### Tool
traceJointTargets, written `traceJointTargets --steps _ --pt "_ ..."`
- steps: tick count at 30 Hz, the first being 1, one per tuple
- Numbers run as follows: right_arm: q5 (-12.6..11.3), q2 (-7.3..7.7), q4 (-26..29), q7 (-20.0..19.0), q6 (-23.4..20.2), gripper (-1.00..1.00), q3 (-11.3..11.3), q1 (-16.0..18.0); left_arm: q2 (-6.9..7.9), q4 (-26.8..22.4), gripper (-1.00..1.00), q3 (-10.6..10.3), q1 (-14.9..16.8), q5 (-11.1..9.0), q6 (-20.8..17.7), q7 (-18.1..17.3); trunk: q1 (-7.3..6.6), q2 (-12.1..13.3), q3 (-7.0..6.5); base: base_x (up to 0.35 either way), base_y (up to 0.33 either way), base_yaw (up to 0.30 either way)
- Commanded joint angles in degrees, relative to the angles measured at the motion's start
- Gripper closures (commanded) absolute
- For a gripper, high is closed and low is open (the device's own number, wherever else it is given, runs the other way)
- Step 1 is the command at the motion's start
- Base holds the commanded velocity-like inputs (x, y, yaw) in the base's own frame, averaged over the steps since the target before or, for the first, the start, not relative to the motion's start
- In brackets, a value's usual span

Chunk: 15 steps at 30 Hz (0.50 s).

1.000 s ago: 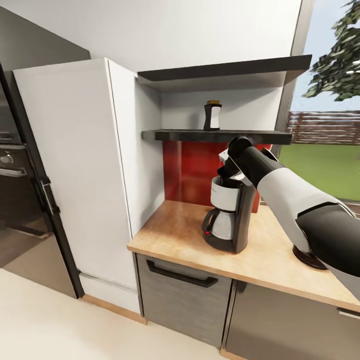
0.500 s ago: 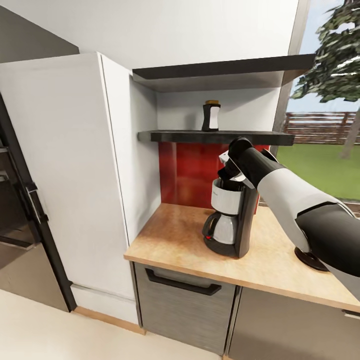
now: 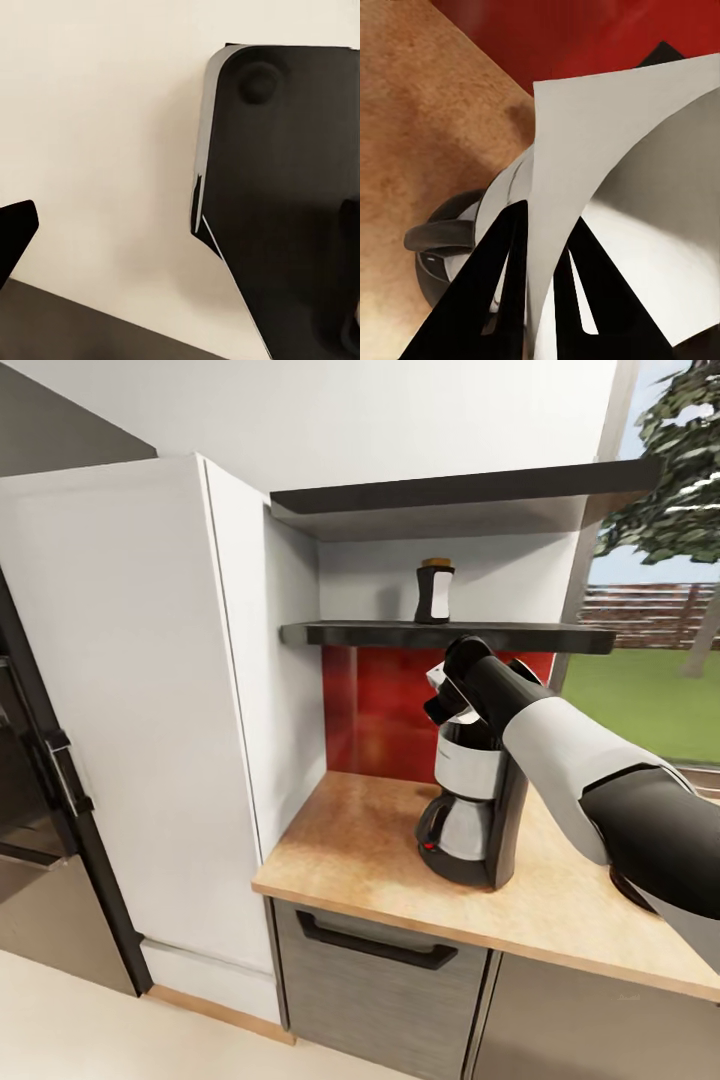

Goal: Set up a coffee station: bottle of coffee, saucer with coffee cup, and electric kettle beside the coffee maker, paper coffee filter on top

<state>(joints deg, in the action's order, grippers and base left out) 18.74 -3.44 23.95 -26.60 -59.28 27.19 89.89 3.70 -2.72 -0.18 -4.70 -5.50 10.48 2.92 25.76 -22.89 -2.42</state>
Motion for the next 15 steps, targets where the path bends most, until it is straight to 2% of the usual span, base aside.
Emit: traceJointTargets --steps 1,5,9,12,15 --pt "0.48 0.01 0.01 -0.47 -0.13 1.0 0.23 0.02 0.0 -0.09 -1.0 -0.08 -0.05 -0.57 0.07 -0.02 0.03 -0.03 0.01 0.036 0.021 0.0" --pt "0.51 0.01 -0.08 -0.47 -0.15 1.0 0.23 0.02 0.0 -0.09 -1.0 -0.04 -0.04 -0.59 0.06 -0.02 0.03 -0.03 0.01 0.013 0.024 0.0" --pt "0.57 0.06 -0.23 -0.47 -0.21 1.0 0.22 0.02 0.0 -0.11 -1.0 0.0 0.01 -0.64 0.06 -0.01 0.03 -0.03 -0.03 0.002 0.213 -0.015" --pt "0.59 0.09 -0.29 -0.47 -0.22 1.0 0.22 0.02 0.0 -0.16 -1.0 0.01 0.04 -0.65 0.06 0.03 0.03 -0.03 -0.17 0.0 0.256 -0.137" --pt "0.6 0.09 -0.32 -0.47 -0.22 1.0 0.23 0.02 0.0 -0.16 -1.0 0.01 0.1 -0.66 0.06 0.05 0.03 -0.03 -0.35 0.0 0.106 -0.207"
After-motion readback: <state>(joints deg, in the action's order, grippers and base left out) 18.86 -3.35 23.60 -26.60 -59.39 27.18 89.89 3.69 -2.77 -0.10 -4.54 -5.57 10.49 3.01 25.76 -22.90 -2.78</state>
